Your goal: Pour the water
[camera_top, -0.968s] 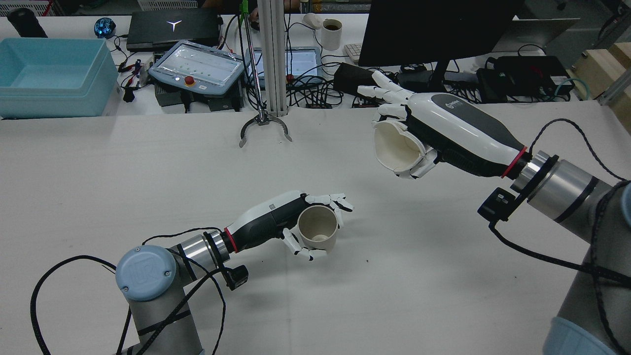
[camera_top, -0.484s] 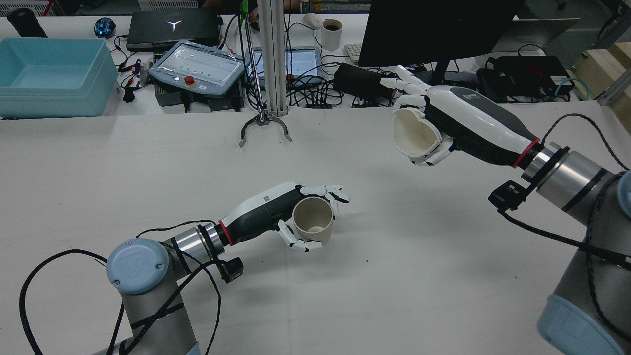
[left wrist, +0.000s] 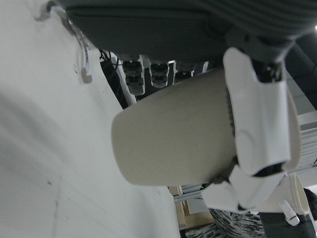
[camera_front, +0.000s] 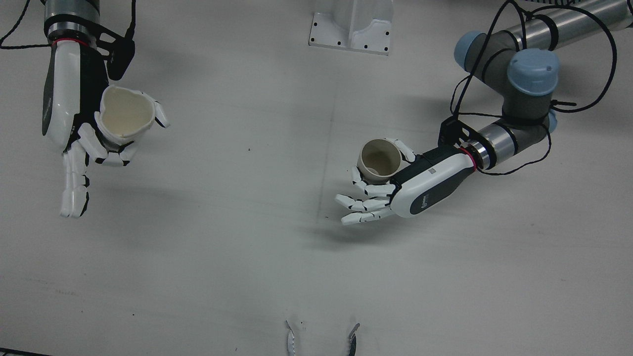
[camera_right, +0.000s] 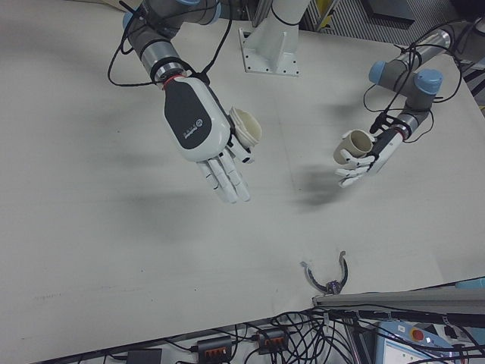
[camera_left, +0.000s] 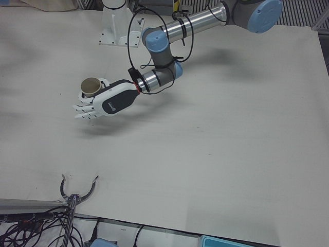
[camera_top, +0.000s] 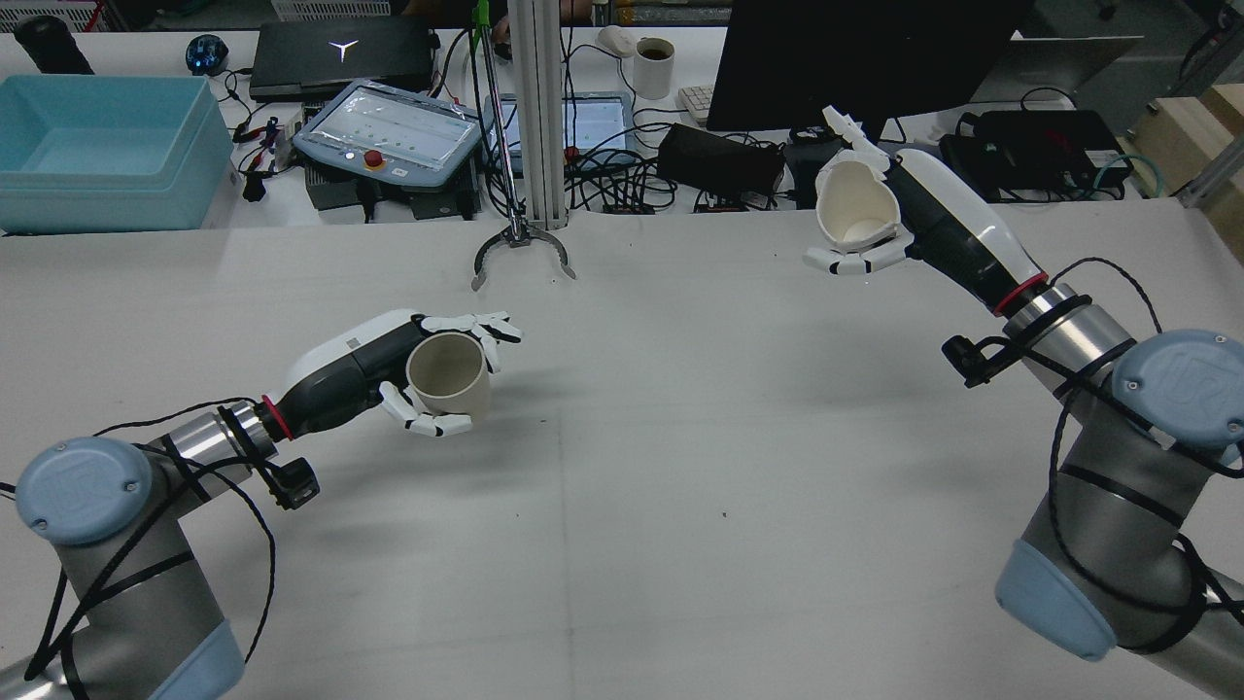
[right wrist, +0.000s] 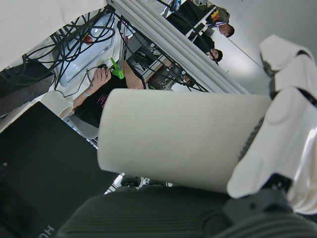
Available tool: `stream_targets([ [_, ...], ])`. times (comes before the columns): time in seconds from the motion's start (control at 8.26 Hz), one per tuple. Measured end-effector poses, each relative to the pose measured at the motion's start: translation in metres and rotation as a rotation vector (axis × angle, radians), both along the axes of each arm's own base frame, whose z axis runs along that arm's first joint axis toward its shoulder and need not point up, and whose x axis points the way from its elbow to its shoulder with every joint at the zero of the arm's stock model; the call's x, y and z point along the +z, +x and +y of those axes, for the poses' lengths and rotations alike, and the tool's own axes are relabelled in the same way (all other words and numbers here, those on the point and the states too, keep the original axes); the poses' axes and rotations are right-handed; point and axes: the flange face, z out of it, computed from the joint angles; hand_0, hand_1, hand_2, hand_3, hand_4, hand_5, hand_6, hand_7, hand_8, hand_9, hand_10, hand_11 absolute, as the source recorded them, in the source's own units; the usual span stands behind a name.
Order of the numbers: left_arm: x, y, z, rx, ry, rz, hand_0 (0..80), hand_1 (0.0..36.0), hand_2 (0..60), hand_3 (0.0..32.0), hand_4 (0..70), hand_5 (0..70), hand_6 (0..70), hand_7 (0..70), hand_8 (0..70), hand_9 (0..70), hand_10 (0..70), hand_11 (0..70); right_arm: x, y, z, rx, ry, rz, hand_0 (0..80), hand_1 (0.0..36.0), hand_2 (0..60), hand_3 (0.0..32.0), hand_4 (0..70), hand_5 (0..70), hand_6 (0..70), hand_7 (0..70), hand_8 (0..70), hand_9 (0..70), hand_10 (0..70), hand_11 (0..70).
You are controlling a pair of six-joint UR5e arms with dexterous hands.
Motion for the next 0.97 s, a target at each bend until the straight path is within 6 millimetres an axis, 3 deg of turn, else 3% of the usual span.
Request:
stream_targets([
  [0.24, 0.106, -0.092, -0.014, -0.101, -0.080, -0.043, 54.4, 36.0, 60.0, 0.0, 38.8, 70.0, 16.5, 25.0, 7.0, 11.7, 9.0, 15.3, 0.044, -0.025, -0.011, -0.005, -0.095, -0.153, 42.4, 11.8, 18.5, 0.0, 11.9, 44.8, 0.0, 0.0, 0.0, 0.0, 5.1, 8.3],
  [0.36, 0.173, -0.141, -0.012, -0.167, -0.131, -0.062, 54.5, 36.0, 60.0, 0.0, 38.9, 70.0, 16.7, 25.4, 7.2, 12.0, 9.1, 15.5, 0.060, -0.036, -0.011, -0.004, -0.133, -0.194, 42.3, 11.7, 18.7, 0.0, 12.4, 44.3, 0.1, 0.0, 0.0, 0.0, 5.0, 8.1],
  [0.61, 0.312, -0.208, 0.008, -0.254, -0.295, -0.064, 53.7, 36.0, 60.0, 0.0, 39.3, 70.0, 17.0, 25.4, 7.6, 12.4, 9.2, 15.6, 0.072, -0.049, -0.007, -0.012, -0.160, -0.220, 42.4, 12.0, 20.6, 0.0, 14.8, 46.8, 0.7, 0.0, 0.0, 0.0, 2.8, 4.8],
  [0.73, 0.359, -0.231, 0.018, -0.282, -0.356, -0.061, 53.5, 36.0, 60.0, 0.0, 39.5, 70.0, 17.3, 25.7, 7.7, 12.5, 9.2, 15.6, 0.073, -0.054, -0.005, -0.018, -0.164, -0.222, 42.4, 12.1, 21.1, 0.0, 14.7, 47.1, 0.7, 0.0, 0.0, 0.0, 2.4, 4.2],
  [0.85, 0.387, -0.247, 0.025, -0.301, -0.388, -0.060, 53.3, 36.0, 60.0, 0.0, 39.1, 70.0, 17.1, 25.5, 7.6, 12.5, 9.3, 15.6, 0.073, -0.058, -0.003, -0.021, -0.166, -0.225, 42.5, 12.2, 21.0, 0.0, 13.9, 47.2, 0.6, 0.0, 0.0, 0.0, 2.1, 3.9],
  [0.97, 0.399, -0.258, 0.027, -0.317, -0.402, -0.057, 53.4, 36.0, 60.0, 0.0, 39.3, 70.0, 17.2, 25.6, 7.5, 12.4, 9.2, 15.5, 0.073, -0.061, -0.001, -0.021, -0.168, -0.226, 42.5, 12.3, 21.2, 0.0, 13.8, 47.4, 0.8, 0.0, 0.0, 0.0, 2.5, 4.4],
])
